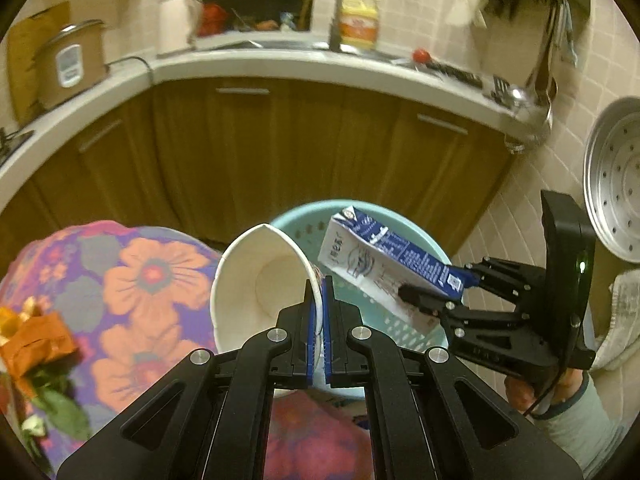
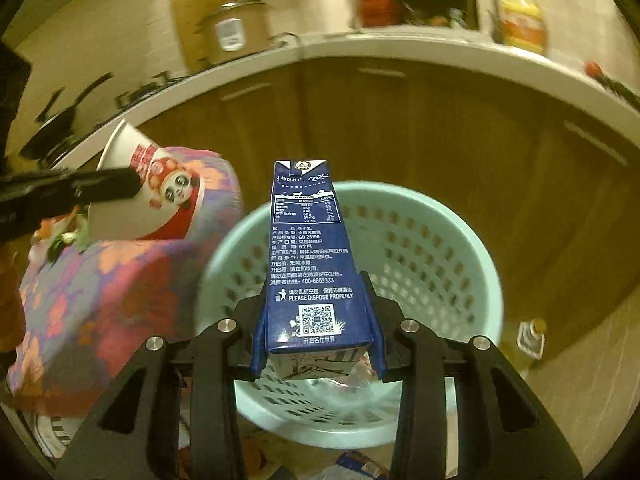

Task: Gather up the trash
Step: 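Carry cup and carton over the blue basket and open both tools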

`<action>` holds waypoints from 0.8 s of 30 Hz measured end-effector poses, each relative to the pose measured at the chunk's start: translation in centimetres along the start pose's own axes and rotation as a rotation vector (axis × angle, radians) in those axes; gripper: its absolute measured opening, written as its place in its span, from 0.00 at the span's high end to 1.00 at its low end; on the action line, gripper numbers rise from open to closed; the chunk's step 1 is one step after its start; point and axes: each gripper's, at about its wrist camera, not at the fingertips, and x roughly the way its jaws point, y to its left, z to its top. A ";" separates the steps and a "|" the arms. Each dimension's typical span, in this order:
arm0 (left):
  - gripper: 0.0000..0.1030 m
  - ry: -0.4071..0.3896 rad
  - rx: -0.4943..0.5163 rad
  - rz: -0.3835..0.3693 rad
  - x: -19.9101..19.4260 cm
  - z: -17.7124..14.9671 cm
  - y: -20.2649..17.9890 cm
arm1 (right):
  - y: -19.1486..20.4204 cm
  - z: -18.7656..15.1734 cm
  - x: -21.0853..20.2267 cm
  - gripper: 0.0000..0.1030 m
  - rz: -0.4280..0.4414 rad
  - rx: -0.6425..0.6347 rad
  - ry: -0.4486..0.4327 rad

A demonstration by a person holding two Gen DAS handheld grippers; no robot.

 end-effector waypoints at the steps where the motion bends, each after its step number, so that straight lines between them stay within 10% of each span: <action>1: 0.99 0.013 0.004 -0.004 0.7 -0.1 -0.3 | -0.3 -0.1 0.3 0.66 -0.006 0.014 0.010; 10: 0.96 0.139 -0.030 -0.062 5.5 -1.0 -1.6 | -2.1 -1.5 3.1 0.65 -0.035 0.107 0.125; 16: 0.59 0.153 -0.034 -0.068 5.8 -1.0 -1.7 | -2.9 -1.6 3.9 0.63 -0.004 0.162 0.155; 24: 0.57 0.103 -0.029 -0.053 3.2 -1.1 -1.4 | -2.2 -1.2 2.7 0.62 0.007 0.152 0.127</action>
